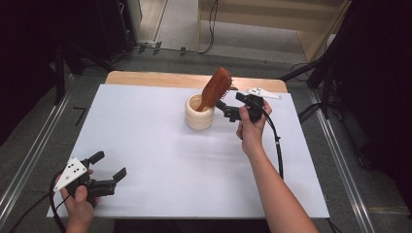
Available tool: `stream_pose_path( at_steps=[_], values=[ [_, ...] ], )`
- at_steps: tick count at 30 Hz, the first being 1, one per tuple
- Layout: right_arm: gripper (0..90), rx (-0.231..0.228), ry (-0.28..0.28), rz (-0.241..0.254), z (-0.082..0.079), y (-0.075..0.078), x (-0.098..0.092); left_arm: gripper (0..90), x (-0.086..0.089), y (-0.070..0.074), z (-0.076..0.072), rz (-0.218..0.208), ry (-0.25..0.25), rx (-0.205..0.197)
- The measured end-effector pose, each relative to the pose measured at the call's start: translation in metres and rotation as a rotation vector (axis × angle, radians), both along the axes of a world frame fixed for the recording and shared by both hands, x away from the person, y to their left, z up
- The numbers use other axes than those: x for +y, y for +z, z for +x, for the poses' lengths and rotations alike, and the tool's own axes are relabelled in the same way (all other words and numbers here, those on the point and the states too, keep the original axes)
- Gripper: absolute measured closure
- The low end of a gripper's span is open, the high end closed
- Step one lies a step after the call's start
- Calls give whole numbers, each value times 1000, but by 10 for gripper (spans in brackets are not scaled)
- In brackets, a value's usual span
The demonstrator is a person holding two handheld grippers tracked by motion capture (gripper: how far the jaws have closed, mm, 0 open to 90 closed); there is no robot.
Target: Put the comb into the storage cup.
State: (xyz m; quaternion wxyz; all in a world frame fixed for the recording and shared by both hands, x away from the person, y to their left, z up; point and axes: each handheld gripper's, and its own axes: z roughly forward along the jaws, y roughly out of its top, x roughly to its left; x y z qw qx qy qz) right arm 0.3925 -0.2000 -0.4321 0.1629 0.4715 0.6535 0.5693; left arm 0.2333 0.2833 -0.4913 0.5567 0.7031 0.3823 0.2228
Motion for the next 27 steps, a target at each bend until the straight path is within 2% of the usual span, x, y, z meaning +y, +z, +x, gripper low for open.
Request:
stream_pose_path(
  at_steps=[10, 14, 27],
  values=[
    [0, -23, 13, -32, -14, -2, -3, 0, 0, 0, 0, 2, -4, 1],
    [0, -32, 12, -60, -18, -2, -4, 0, 0, 0, 0, 4, -3, 2],
    [0, -51, 23, -85, -32, -5, -13, 0, 0, 0, 0, 6, -4, 3]
  ],
)
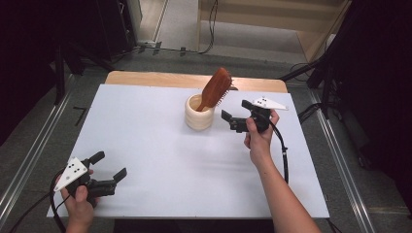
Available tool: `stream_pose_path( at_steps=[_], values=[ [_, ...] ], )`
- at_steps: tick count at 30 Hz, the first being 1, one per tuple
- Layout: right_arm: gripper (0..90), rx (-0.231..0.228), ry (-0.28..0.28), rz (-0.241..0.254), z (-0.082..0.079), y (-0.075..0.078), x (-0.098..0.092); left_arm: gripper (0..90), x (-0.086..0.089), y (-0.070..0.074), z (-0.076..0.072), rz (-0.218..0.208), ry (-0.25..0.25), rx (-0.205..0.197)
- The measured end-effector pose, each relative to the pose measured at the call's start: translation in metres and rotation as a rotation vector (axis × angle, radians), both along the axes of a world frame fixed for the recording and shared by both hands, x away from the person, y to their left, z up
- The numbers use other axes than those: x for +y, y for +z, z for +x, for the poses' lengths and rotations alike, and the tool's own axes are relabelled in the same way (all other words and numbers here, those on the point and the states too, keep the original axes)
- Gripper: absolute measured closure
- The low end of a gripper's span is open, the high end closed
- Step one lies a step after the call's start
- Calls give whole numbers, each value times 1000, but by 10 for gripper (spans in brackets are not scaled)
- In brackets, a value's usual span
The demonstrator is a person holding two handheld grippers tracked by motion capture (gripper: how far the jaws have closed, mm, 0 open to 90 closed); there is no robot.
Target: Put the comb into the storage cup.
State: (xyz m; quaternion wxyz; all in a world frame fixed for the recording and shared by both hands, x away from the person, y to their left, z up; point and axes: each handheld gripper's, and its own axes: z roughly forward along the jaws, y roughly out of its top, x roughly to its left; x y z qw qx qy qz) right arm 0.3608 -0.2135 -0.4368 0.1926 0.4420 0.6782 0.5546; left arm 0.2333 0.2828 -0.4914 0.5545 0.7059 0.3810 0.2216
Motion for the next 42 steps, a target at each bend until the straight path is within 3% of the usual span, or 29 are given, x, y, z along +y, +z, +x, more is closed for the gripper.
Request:
stream_pose_path(
  at_steps=[42],
  values=[
    [0, -52, -15, -52, -47, -19, -24, 0, -1, 0, 0, 5, -5, -3]
  ],
)
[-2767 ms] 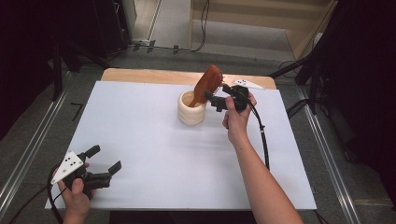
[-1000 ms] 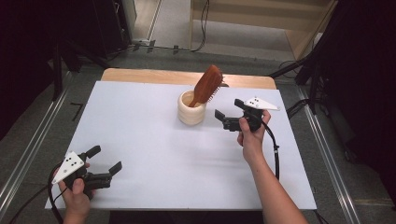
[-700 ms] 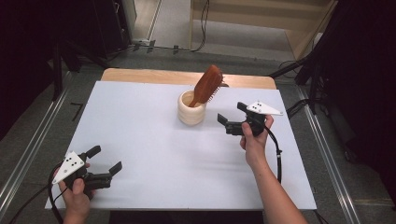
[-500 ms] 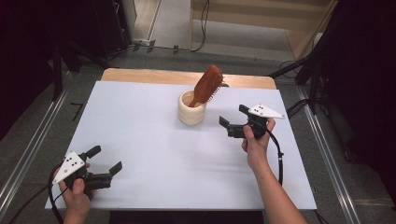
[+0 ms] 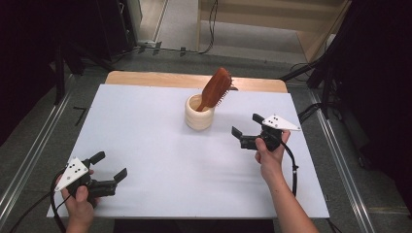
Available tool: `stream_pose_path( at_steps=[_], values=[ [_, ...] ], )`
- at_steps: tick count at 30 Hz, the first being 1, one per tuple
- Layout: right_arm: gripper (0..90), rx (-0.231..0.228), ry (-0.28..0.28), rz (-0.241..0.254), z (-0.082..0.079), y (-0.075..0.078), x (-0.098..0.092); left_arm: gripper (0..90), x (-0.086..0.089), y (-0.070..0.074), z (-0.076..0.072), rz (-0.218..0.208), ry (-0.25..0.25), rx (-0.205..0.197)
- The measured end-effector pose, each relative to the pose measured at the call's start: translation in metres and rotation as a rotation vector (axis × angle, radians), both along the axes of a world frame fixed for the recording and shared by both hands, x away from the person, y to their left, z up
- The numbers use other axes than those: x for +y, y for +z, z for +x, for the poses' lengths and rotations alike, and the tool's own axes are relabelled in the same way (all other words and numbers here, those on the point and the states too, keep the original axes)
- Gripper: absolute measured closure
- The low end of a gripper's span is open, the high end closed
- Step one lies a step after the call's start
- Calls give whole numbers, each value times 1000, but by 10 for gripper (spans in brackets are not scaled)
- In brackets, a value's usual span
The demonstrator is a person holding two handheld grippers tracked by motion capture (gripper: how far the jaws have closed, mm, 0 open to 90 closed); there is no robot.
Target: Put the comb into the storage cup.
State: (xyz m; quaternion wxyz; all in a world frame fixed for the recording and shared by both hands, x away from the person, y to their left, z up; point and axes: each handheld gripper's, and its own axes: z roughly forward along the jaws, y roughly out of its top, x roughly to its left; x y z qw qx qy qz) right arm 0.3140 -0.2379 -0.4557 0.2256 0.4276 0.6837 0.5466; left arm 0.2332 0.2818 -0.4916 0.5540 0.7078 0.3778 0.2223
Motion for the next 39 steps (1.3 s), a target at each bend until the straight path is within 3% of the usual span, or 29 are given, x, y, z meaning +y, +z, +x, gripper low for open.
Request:
stream_pose_path(
  at_steps=[19, 39],
  values=[
    [0, 3, 7, 4, -20, -12, -20, 0, -1, 0, 0, 6, 2, 2],
    [0, 6, -32, 3, -41, -23, -43, 0, -1, 0, -1, 5, 2, 1]
  ],
)
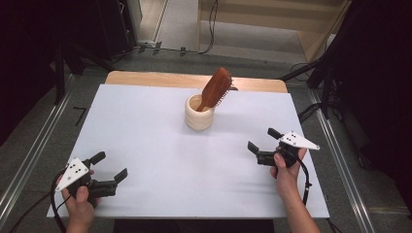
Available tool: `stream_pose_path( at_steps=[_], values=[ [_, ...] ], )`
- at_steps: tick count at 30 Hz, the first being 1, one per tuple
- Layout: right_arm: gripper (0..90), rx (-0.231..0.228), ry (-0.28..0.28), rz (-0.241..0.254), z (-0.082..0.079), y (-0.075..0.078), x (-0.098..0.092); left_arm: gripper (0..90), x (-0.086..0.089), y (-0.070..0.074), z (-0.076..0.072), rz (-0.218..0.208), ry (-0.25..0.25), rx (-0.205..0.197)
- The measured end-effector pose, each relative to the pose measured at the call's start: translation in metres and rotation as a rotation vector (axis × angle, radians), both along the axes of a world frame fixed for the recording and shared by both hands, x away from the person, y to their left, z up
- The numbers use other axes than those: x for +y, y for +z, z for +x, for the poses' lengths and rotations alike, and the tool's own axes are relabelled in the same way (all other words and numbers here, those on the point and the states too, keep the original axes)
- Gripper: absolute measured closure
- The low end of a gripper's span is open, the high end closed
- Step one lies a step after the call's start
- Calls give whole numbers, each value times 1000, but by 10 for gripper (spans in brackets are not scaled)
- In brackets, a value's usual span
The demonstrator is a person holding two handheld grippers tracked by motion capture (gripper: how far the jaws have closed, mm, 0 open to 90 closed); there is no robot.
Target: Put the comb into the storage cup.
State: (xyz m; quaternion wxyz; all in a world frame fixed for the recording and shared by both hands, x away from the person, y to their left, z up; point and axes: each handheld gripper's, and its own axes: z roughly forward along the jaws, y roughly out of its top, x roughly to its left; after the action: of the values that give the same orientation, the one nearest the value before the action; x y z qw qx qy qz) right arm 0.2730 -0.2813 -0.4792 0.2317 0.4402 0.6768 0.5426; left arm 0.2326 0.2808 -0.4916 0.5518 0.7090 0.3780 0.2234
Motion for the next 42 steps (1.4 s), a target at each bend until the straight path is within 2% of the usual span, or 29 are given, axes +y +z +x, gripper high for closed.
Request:
stream_pose_path(
  at_steps=[5, 16, 42],
  values=[
    [0, -10, 3, -12, -6, -2, -6, 0, 0, 0, 0, 2, 0, 0],
    [0, 8, -17, -28, -23, -10, -20, 0, 0, 0, 0, 2, 1, 0],
    [0, 17, -74, -59, -54, -22, -57, 0, 0, 0, 0, 1, 4, -1]
  ],
)
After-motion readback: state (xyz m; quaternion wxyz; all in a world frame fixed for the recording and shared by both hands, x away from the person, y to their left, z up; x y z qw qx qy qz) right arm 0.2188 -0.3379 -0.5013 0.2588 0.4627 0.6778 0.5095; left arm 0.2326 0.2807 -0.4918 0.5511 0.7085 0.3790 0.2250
